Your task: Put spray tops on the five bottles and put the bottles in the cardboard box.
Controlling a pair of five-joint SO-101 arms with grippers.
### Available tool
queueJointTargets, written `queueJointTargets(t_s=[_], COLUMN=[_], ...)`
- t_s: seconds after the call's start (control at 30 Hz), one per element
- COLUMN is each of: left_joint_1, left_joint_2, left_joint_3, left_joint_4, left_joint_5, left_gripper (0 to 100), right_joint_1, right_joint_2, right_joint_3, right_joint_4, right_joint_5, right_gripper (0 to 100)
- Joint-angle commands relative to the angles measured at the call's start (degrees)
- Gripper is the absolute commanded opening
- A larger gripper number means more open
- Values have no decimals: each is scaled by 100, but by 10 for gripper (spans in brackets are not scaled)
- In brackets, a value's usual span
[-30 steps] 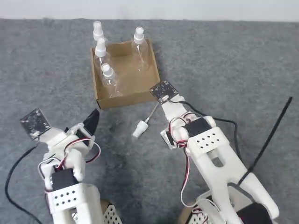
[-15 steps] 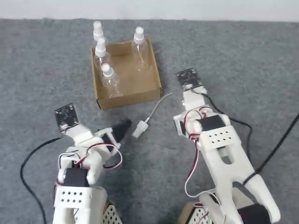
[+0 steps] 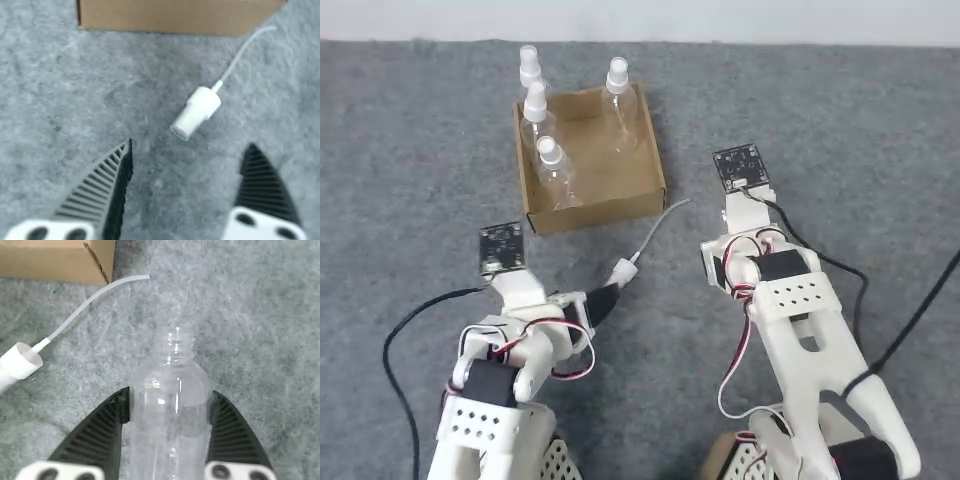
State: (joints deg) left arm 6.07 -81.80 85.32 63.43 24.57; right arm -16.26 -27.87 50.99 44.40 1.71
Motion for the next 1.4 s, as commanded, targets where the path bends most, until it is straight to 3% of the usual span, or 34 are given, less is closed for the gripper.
queueJointTargets(t_s=[0.0, 0.4, 0.77, 0.93, 1.37], left_joint_1=[26, 79, 721, 695, 686], left_joint_2=[-26, -9, -9, 62, 3218], left_joint_3=[-655, -901, -910, -1033, -2651], left_joint_4=[211, 290, 281, 290, 290], left_joint_5=[-765, -1301, -1380, -1925, -2593], left_gripper=[219, 182, 181, 181, 229], right_joint_1=[92, 92, 303, 303, 312], right_joint_2=[-233, -233, -268, -268, -286], right_joint_3=[-79, -79, -79, -79, -79], right_joint_4=[-119, -119, -127, -127, -127], right_joint_5=[-18, -26, -53, -62, -62], right_gripper=[118, 118, 118, 118, 118])
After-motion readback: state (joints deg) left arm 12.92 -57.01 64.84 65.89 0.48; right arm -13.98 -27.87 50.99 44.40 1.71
